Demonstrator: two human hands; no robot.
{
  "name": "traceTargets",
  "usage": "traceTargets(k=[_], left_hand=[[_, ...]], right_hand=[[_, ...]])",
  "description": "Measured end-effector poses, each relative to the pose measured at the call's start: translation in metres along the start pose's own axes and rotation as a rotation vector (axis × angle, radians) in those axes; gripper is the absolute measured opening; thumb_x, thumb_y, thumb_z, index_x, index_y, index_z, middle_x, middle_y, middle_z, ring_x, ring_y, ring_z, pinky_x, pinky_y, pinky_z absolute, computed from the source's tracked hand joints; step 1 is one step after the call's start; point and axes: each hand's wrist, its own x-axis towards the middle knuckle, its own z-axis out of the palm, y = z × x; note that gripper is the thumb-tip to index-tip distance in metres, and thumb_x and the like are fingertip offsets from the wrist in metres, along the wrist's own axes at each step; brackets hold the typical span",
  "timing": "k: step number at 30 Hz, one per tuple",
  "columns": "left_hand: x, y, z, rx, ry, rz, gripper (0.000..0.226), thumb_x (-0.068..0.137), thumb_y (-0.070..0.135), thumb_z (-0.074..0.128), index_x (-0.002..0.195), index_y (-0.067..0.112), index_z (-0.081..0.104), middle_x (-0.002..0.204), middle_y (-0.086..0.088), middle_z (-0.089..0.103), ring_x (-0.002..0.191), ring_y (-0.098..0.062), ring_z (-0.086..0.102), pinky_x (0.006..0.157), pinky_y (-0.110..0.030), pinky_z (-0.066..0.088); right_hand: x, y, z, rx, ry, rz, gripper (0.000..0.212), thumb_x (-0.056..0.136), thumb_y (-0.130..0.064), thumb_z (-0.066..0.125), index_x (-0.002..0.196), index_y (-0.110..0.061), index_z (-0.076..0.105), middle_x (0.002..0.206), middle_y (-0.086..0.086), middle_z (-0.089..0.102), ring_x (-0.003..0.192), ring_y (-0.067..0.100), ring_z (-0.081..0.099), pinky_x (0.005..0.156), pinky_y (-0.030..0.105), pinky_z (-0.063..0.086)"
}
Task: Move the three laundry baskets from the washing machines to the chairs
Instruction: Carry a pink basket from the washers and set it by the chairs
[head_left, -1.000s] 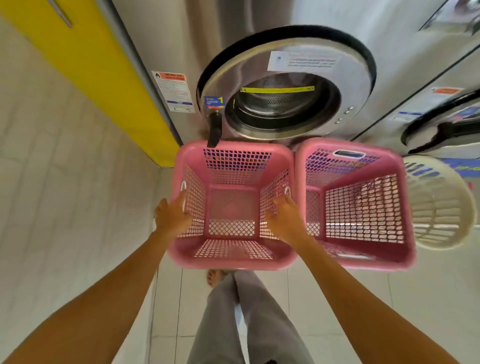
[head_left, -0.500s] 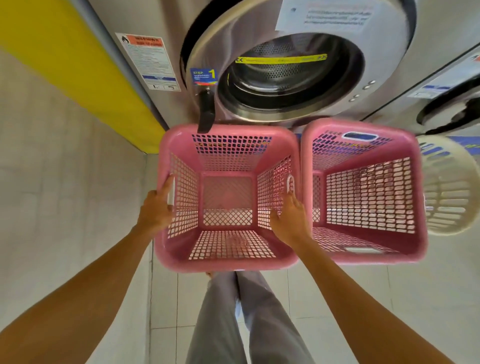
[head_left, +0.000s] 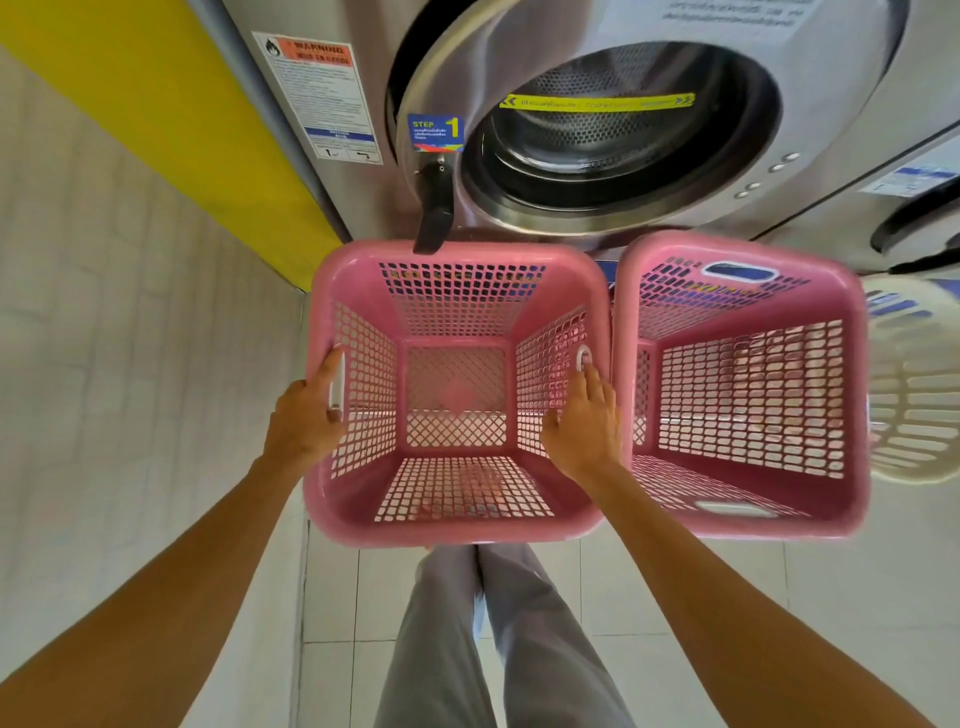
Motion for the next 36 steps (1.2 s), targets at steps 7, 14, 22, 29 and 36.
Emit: traceTargets(k=[7, 14, 22, 29, 36], left_hand=[[-0.007, -0.021, -0.008, 0.017, 0.043, -0.026, 0.082, 0.093, 0.020, 0.062, 0.156, 0.030, 0.010, 0.113, -0.020, 0.063, 0.077, -0.022, 0.063, 0.070, -0.044, 0.060], [0.001, -0.034, -0.004, -0.010, 0.033, -0.059, 0.084, 0.093, 0.018, 0.061, 0.155, 0.035, 0.008, 0.114, -0.021, 0.059, 0.083, -0.027, 0.066, 0.072, -0.046, 0.060], [0.005, -0.046, 0.006, -0.097, 0.083, -0.108, 0.083, 0.092, 0.013, 0.062, 0.154, 0.037, 0.013, 0.118, -0.021, 0.049, 0.095, -0.033, 0.063, 0.074, -0.045, 0.059], [-0.017, -0.053, 0.001, -0.015, 0.094, -0.200, 0.082, 0.092, 0.018, 0.062, 0.153, 0.039, 0.013, 0.117, -0.018, 0.054, 0.094, -0.032, 0.064, 0.074, -0.044, 0.060], [-0.103, -0.062, -0.008, -0.033, 0.106, -0.380, 0.079, 0.091, 0.027, 0.061, 0.152, 0.041, 0.013, 0.118, -0.013, 0.059, 0.096, -0.030, 0.067, 0.074, -0.045, 0.061]], right_hand=[[0.006, -0.010, 0.007, -0.029, 0.129, -0.085, 0.075, 0.080, -0.014, 0.063, 0.149, -0.008, 0.034, 0.157, 0.014, 0.034, 0.140, 0.037, 0.034, 0.117, 0.049, 0.028], [0.014, -0.016, 0.015, -0.042, 0.094, -0.021, 0.092, 0.079, -0.009, 0.065, 0.157, -0.019, 0.017, 0.163, 0.021, 0.014, 0.144, 0.046, 0.022, 0.116, 0.058, 0.029], [0.029, -0.017, 0.022, 0.104, 0.080, 0.041, 0.108, 0.081, 0.006, 0.059, 0.159, -0.041, 0.000, 0.149, 0.016, 0.036, 0.116, 0.033, 0.052, 0.088, 0.047, 0.055], [0.031, -0.014, 0.019, 0.158, 0.032, -0.058, 0.113, 0.078, 0.008, 0.062, 0.158, -0.043, 0.001, 0.140, 0.009, 0.048, 0.118, 0.029, 0.051, 0.086, 0.047, 0.056], [-0.004, -0.039, 0.001, 0.149, 0.018, -0.197, 0.101, 0.080, 0.013, 0.053, 0.158, -0.039, 0.015, 0.129, 0.012, 0.057, 0.114, 0.036, 0.056, 0.077, 0.047, 0.054]])
